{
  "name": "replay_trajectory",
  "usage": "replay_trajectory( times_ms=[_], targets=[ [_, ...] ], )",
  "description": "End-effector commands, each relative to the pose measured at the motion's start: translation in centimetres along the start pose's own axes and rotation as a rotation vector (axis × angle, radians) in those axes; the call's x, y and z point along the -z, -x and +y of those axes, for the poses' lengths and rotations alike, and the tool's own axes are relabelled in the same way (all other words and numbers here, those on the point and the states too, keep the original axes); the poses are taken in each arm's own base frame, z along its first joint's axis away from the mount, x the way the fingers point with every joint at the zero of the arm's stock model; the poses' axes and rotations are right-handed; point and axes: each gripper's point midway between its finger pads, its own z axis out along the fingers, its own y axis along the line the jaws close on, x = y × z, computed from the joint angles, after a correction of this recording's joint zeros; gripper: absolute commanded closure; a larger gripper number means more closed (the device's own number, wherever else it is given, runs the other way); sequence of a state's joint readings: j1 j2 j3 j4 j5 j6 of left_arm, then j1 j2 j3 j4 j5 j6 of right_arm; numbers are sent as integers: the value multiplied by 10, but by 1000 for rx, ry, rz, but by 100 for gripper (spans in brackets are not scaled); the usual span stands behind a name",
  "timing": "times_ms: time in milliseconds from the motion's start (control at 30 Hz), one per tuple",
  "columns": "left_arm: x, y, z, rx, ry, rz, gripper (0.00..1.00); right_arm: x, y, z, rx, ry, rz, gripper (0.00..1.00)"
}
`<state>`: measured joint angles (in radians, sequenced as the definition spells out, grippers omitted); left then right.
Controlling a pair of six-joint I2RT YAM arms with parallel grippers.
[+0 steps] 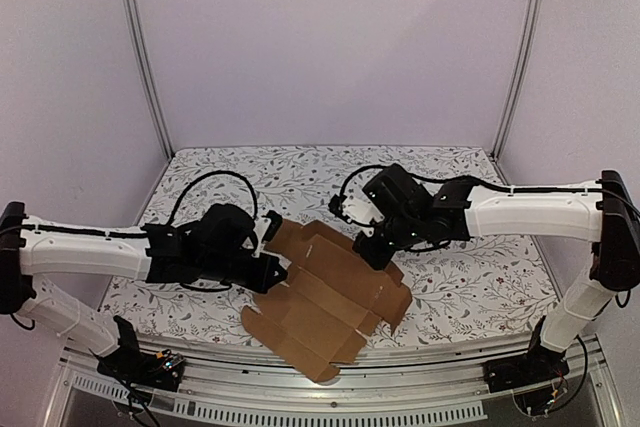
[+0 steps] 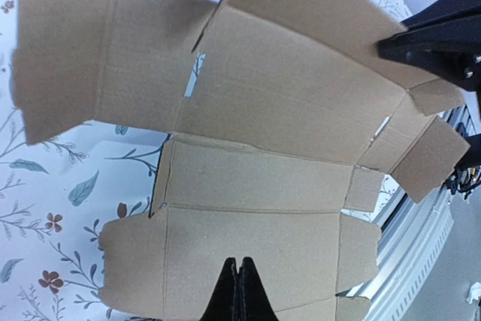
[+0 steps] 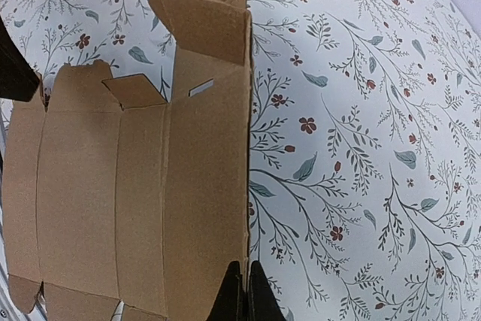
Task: Fold the paper box
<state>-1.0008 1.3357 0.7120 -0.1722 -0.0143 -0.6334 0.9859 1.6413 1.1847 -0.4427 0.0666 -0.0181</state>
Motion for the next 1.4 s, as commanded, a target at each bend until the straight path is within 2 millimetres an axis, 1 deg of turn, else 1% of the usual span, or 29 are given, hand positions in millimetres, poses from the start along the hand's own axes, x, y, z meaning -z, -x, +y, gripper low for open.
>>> replay_trajectory(
  times_ms=[0,133,200,267,367,533,600,733,800,833,933,1000,1100,1133,1233,1367],
  targets=[
    [35,8,0,-54,17,-47,100,5,8,1,123,-72,-9,100],
    [71,27,16,-72,87,-165,99,11,14,6,219,-129,-32,100],
    [84,34,26,-68,116,-213,99,14,17,9,279,-153,-40,100],
    [90,38,36,-48,137,-244,99,17,19,12,325,-178,-45,100],
    [93,40,51,-13,165,-270,100,21,23,21,405,-224,-60,100],
    [90,39,67,27,188,-298,100,24,20,40,596,-269,-90,100],
    [88,39,72,39,191,-309,100,25,20,44,666,-277,-93,100],
    [82,36,87,72,210,-323,100,24,18,47,741,-299,-105,100],
    [78,31,96,89,219,-320,100,26,19,53,802,-308,-137,100],
    [76,30,99,99,213,-322,100,26,17,53,837,-319,-140,100],
    [67,26,101,118,162,-318,100,27,21,56,906,-357,-194,100],
    [59,22,96,120,107,-299,100,26,24,54,931,-391,-224,100],
    [50,16,98,123,87,-275,100,26,31,52,936,-436,-260,100],
    [47,16,95,119,59,-275,100,24,32,52,944,-447,-270,100],
    [42,16,93,121,9,-283,93,21,35,53,987,-485,-306,100],
    [38,13,86,108,-53,-272,77,19,37,52,1011,-516,-316,100]
  ],
)
